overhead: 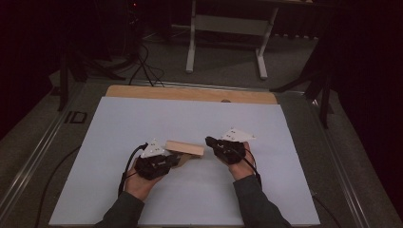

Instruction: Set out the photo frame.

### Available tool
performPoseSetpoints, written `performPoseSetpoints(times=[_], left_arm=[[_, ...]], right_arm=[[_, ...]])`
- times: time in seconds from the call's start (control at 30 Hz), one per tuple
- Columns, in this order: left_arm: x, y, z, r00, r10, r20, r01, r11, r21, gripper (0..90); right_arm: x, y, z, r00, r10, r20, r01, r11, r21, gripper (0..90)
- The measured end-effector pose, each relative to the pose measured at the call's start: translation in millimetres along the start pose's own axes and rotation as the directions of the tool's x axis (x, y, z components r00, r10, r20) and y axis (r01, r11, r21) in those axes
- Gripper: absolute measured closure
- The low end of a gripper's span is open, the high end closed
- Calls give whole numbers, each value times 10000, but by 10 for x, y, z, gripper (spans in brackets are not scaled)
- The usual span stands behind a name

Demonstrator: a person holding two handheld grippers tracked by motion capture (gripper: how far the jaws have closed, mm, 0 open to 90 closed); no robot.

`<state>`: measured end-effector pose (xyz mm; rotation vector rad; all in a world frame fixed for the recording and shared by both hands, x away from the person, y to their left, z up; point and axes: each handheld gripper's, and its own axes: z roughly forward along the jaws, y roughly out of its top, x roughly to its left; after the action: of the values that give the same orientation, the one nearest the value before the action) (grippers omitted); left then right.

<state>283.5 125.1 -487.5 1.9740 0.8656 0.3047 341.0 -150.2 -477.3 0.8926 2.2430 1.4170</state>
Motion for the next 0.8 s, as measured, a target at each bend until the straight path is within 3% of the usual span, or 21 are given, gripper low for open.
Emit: performPoseSetpoints(times=[0.17,0.33,0.8], left_arm=[[9,8,20,9994,-4,-348,7,10000,83,883],[27,20,32,9985,-68,-539,77,9999,154,894],[71,70,127,9976,-16,-699,38,9995,318,896]], right_arm=[[-26,-36,69,9990,239,-389,-235,9997,99,900],[3,-57,139,9973,327,-660,-312,9992,236,899],[0,-83,137,9970,221,-748,-195,9992,355,898]])
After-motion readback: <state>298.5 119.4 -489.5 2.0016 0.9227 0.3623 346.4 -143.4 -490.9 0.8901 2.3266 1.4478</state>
